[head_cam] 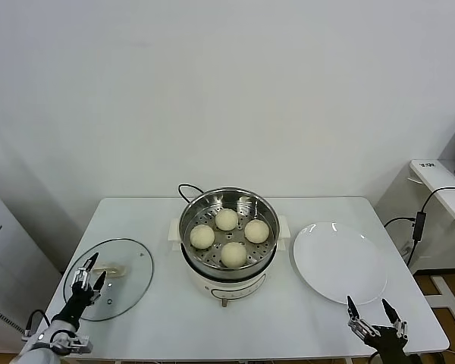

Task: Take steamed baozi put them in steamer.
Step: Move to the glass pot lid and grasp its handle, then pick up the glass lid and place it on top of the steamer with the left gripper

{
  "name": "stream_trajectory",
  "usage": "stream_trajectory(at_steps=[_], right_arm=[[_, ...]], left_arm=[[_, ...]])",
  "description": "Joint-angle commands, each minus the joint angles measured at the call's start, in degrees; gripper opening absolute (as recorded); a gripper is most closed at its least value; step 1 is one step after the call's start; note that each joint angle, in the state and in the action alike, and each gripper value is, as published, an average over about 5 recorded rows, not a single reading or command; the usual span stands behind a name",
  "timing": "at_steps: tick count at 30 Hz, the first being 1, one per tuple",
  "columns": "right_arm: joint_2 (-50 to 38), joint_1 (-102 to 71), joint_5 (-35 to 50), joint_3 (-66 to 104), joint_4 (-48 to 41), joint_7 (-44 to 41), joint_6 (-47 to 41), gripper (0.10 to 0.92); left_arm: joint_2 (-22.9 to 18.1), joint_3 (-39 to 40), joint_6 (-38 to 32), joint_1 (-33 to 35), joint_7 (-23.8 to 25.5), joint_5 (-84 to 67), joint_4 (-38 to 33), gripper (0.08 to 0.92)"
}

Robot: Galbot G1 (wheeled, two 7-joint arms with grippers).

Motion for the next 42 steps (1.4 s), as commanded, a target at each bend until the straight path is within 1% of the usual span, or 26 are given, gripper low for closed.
stream_trajectory(at_steps=[1, 7, 9, 13, 17, 20, 24, 28, 30, 33, 35, 37, 39, 42], right_arm=[[0.73, -1.37, -0.27, 1.16, 0.50, -0.42, 0.52, 0.823], [0.82, -1.48, -0.31, 1.18, 0.38, -0.57, 0.62, 0.823], [0.85, -1.50, -0.32, 1.18, 0.33, -0.58, 0.63, 0.823], [0.86, -1.49, -0.32, 1.21, 0.20, -0.62, 0.75, 0.823], [0.84, -1.49, -0.30, 1.26, 0.10, -0.70, 0.89, 0.823], [0.81, -1.46, -0.29, 1.25, 0.07, -0.75, 0.93, 0.823], [0.72, -1.31, -0.31, 1.00, -0.05, -0.81, 0.81, 0.823], [-0.38, -0.52, -0.18, 0.46, -0.66, -1.33, 0.12, 0.823], [-1.78, 0.29, -0.07, 0.21, -1.41, -1.98, -0.40, 0.823], [-4.18, 1.86, 0.05, -0.07, -2.85, -2.62, -1.13, 0.823], [-5.29, 2.87, 0.08, -0.21, -3.65, -2.76, -1.53, 0.823], [-5.69, 3.53, 0.08, -0.29, -4.03, -2.83, -1.88, 0.823], [-5.62, 3.82, 0.06, -0.31, -4.14, -2.86, -2.17, 0.823], [-4.91, 3.62, -0.03, -0.10, -4.15, -2.94, -2.34, 0.823]], left_arm=[[0.59, 1.31, 4.12, -5.45, -0.18, 2.24, 4.75, 0.823], [0.38, 2.10, 4.98, -6.66, -0.19, 2.07, 5.40, 0.820], [0.27, 2.56, 5.24, -6.54, -0.26, 1.40, 5.17, 0.797], [0.25, 3.25, 5.40, -5.91, -0.47, -0.56, 4.77, 0.697], [0.52, 3.68, 5.25, -4.89, -0.86, -3.68, 3.83, 0.576], [1.14, 4.30, 5.90, -3.63, -0.74, -7.09, 1.33, 0.489], [3.11, 5.09, 8.07, -1.87, 1.50, -12.16, -3.16, 0.377], [6.93, 5.77, 11.20, -1.08, 4.96, -18.21, -8.02, 0.264], [10.03, 6.67, 13.93, -1.16, 6.91, -21.77, -10.88, 0.203], [15.39, 9.01, 20.68, -1.83, 10.37, -27.97, -16.08, 0.133], [18.76, 11.10, 25.72, -2.87, 12.69, -31.81, -20.38, 0.114], [21.60, 13.53, 30.61, -4.28, 14.61, -34.22, -24.70, 0.113], [23.67, 16.20, 35.86, -5.67, 15.99, -35.21, -28.43, 0.113], [25.57, 22.26, 44.76, -7.04, 17.19, -34.90, -33.42, 0.113]])
